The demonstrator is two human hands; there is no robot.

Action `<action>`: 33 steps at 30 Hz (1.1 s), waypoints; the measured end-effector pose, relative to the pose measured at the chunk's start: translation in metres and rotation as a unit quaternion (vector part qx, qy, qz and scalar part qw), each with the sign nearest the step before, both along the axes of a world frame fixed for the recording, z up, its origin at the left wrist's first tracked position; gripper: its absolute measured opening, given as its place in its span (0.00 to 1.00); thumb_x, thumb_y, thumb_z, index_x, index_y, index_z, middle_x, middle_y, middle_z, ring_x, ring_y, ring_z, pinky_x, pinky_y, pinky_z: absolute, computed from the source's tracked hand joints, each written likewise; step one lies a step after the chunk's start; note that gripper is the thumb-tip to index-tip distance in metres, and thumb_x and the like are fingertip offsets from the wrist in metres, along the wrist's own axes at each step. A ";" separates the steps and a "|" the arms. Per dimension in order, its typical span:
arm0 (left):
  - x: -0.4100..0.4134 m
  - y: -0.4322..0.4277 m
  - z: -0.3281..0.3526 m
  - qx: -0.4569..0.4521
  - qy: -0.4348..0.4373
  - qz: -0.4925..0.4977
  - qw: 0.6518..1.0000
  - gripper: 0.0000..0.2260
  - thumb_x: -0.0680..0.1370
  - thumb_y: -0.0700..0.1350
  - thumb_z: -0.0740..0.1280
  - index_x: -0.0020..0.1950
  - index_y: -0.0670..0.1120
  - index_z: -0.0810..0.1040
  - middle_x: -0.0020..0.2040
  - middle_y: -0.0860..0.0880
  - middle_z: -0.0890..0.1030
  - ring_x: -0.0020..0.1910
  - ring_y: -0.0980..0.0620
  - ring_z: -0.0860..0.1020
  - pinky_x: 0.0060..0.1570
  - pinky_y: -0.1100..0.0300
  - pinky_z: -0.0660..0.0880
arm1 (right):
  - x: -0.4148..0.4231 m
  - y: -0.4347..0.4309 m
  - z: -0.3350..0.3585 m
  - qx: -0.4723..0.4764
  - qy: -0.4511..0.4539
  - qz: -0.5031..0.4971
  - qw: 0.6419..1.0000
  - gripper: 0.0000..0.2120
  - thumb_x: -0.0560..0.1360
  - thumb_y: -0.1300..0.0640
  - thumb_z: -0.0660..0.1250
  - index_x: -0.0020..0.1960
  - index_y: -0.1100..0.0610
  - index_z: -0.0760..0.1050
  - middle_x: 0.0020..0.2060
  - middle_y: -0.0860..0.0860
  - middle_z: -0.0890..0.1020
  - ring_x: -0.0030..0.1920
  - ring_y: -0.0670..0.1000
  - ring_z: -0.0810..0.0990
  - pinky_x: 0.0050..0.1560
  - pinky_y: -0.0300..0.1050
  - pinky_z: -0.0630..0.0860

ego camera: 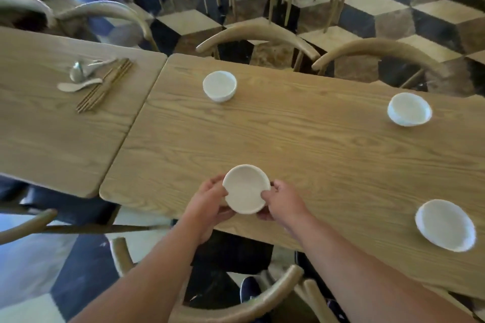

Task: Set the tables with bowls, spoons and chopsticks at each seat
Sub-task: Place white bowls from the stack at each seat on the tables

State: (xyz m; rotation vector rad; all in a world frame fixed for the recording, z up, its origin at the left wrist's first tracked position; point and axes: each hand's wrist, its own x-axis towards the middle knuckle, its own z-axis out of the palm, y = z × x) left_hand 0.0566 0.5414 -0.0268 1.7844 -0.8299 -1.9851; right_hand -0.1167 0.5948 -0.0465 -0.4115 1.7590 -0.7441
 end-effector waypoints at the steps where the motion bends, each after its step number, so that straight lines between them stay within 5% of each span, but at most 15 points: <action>1: 0.010 -0.006 -0.007 -0.003 0.000 0.014 1.000 0.11 0.85 0.44 0.67 0.67 0.52 0.77 0.61 0.42 0.85 0.55 0.39 0.87 0.53 0.46 0.84 | 0.007 -0.008 -0.006 0.005 -0.005 -0.002 1.000 0.11 0.83 0.64 0.66 0.61 0.50 0.72 0.50 0.54 0.80 0.54 0.66 0.86 0.48 0.64 0.87; 8: 0.033 -0.026 -0.041 -0.031 -0.016 0.023 0.999 0.14 0.84 0.37 0.63 0.68 0.48 0.78 0.59 0.41 0.86 0.50 0.44 0.88 0.41 0.56 0.83 | 0.034 -0.032 -0.033 0.016 -0.002 -0.018 1.000 0.13 0.81 0.63 0.67 0.61 0.47 0.75 0.57 0.61 0.83 0.52 0.64 0.88 0.46 0.63 0.88; 15: 0.046 -0.031 -0.049 -0.068 -0.039 0.043 0.996 0.13 0.84 0.36 0.63 0.62 0.52 0.80 0.60 0.42 0.85 0.60 0.45 0.85 0.51 0.52 0.85 | 0.049 -0.040 -0.042 0.023 -0.036 -0.021 0.999 0.15 0.84 0.62 0.68 0.67 0.50 0.75 0.57 0.58 0.81 0.54 0.60 0.86 0.48 0.60 0.88; 23: 0.043 -0.031 -0.036 -0.076 -0.078 0.002 0.994 0.18 0.86 0.38 0.63 0.75 0.50 0.75 0.63 0.47 0.84 0.62 0.47 0.83 0.54 0.53 0.83 | 0.051 -0.037 -0.034 0.024 -0.054 -0.011 0.998 0.23 0.83 0.58 0.70 0.77 0.51 0.71 0.59 0.59 0.83 0.51 0.61 0.88 0.47 0.57 0.88; 27: 0.024 -0.021 0.003 -0.228 -0.296 -0.133 0.918 0.20 0.81 0.48 0.66 0.74 0.56 0.73 0.65 0.54 0.77 0.60 0.51 0.79 0.60 0.48 0.77 | 0.019 -0.006 -0.005 -0.013 0.081 0.085 0.993 0.23 0.83 0.49 0.70 0.76 0.50 0.72 0.59 0.51 0.81 0.52 0.55 0.86 0.52 0.56 0.85; 30: -0.023 -0.006 0.041 -0.313 -0.273 -0.216 0.884 0.12 0.81 0.51 0.67 0.65 0.57 0.78 0.61 0.58 0.80 0.57 0.57 0.80 0.57 0.52 0.79 | -0.029 0.033 0.036 -0.053 0.227 0.161 0.959 0.15 0.83 0.45 0.65 0.66 0.49 0.79 0.52 0.47 0.82 0.52 0.49 0.83 0.57 0.54 0.83; 33: -0.090 0.017 0.067 -0.338 -0.253 -0.398 0.815 0.15 0.81 0.55 0.69 0.68 0.56 0.79 0.65 0.56 0.80 0.63 0.52 0.80 0.59 0.53 0.77 | -0.084 0.077 0.078 -0.059 0.316 0.196 0.926 0.16 0.83 0.44 0.65 0.66 0.51 0.80 0.57 0.47 0.82 0.57 0.48 0.81 0.59 0.47 0.79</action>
